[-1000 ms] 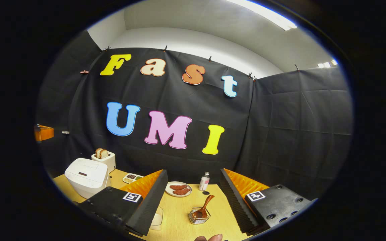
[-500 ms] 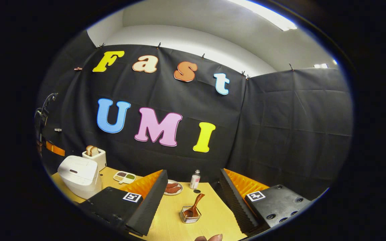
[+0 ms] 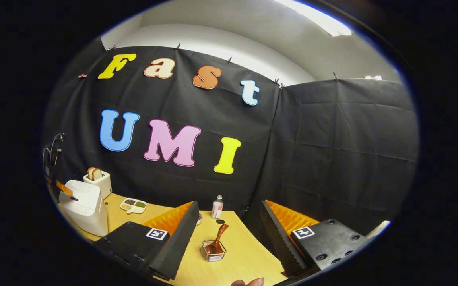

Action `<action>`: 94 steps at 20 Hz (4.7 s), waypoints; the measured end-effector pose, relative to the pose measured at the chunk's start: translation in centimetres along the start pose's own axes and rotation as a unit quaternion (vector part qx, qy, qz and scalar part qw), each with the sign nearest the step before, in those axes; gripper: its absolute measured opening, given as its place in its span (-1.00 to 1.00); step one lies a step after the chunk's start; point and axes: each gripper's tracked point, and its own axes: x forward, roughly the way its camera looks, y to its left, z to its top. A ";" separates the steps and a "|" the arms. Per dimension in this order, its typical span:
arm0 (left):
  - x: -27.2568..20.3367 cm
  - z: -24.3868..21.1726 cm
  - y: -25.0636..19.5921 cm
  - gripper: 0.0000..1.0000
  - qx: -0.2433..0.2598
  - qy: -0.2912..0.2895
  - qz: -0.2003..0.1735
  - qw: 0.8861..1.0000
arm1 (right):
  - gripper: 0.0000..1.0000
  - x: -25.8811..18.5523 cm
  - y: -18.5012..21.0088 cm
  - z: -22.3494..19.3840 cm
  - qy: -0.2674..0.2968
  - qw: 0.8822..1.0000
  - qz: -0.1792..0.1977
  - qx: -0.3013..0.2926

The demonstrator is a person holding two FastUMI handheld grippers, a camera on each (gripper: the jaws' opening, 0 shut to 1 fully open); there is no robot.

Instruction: Close the left gripper, press the button to open the rice cooker; take a wooden spoon from the chopstick holder with the right hand, scoop a spoonful of rice and pour it into the rice cooker, then put the wooden spoon back into the chopstick holder.

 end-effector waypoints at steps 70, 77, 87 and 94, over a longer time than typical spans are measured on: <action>-19.6 -1.4 -11.9 0.94 0.000 -0.254 0.161 0.954 | -0.80 20.7 3.6 -19.4 0.169 0.939 0.221 0.202; -20.1 -1.8 -7.9 0.95 0.011 -0.245 0.139 0.959 | -0.80 13.0 12.8 -13.5 0.120 0.945 0.263 0.154; -20.5 -1.9 -3.2 0.95 0.028 -0.236 0.114 0.965 | -0.80 6.4 26.4 -19.8 0.100 0.925 0.361 -0.062; -19.8 -2.1 -0.3 0.94 0.026 -0.234 0.101 0.967 | -0.80 6.7 29.3 -26.9 0.126 0.915 0.339 -0.180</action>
